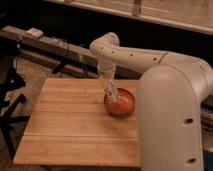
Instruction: Place the bottle in the ceramic bowl
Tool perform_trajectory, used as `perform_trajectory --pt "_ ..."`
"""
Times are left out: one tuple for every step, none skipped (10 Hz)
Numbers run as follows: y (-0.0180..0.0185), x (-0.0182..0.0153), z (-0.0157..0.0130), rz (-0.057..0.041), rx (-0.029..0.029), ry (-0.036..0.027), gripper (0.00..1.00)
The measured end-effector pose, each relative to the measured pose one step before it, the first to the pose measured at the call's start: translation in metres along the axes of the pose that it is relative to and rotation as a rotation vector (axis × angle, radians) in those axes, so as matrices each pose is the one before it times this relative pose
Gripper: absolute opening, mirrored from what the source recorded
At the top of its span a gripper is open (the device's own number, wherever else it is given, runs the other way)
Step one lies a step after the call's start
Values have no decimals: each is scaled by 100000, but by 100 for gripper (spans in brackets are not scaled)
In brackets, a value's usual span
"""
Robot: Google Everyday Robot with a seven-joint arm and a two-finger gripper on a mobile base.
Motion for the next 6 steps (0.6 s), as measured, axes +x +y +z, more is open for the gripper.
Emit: perform_trajectory --pt "-221 150 1239 172 -776 4303 4" --pt "-512 349 2033 758 -1290 6707 15" --pt "-464 147 1366 513 -884 5073 25" --pt "-339 -48 927 397 -1097 4336 35" --pt "-451 250 431 774 -781 3042 46" --pt "-301 284 84 518 238 2307 55"
